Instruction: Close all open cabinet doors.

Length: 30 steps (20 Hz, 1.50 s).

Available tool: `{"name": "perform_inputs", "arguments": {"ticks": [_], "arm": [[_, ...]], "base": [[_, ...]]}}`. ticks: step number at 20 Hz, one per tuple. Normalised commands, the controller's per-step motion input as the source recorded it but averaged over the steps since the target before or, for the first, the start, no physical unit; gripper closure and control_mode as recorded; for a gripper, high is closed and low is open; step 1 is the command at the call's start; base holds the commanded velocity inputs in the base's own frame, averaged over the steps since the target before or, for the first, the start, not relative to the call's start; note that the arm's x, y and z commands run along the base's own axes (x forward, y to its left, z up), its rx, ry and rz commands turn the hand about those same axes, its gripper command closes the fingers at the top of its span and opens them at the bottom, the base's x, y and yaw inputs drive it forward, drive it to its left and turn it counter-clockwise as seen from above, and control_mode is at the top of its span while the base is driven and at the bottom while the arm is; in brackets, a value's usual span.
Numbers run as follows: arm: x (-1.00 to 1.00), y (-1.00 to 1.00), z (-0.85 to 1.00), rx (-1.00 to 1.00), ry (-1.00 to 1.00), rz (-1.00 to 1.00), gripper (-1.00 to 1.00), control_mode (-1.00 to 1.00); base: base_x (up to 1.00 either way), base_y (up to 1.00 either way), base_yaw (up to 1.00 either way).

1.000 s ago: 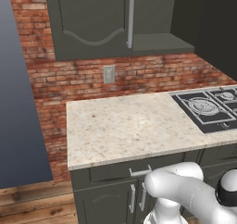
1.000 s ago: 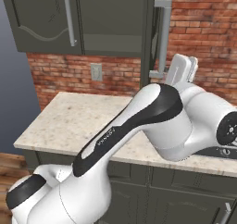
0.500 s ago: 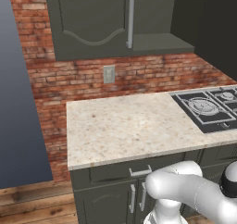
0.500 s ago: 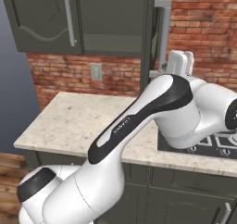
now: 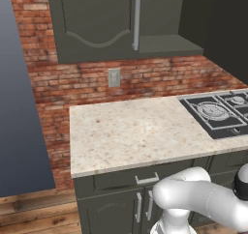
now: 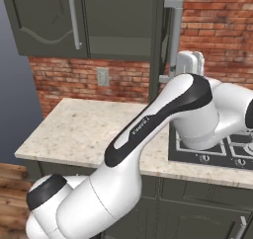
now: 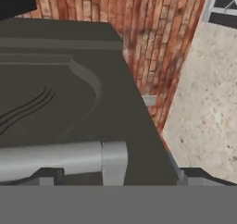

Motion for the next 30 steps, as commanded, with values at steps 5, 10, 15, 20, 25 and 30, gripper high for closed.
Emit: {"name": "perform_inputs", "arguments": {"ticks": [5,10,15,20,25,30], "arm": [[0.06,0.0,0.06,-0.09,-0.08,0.07,-1.0,-1.0],[0.0,0.15,0.06,-0.11,-0.12,0.04,-1.0,-1.0],[0.05,0.37,0.02,-0.13,-0.12,0.01,-1.0,-1.0],[0.14,0.41,0.0,-0.11,-0.1,0.01,-1.0,-1.0],[0.2,0.43,0.0,-0.07,-0.09,0.04,-1.0,-1.0],[0.16,0.55,0.0,-0.07,-0.12,0.04,-1.0,-1.0]], "base": [[0.0,0.0,0.0],[0.0,0.0,0.0],[0.0,0.0,0.0],[0.0,0.0,0.0],[0.0,0.0,0.0],[0.0,0.0,0.0]]}}
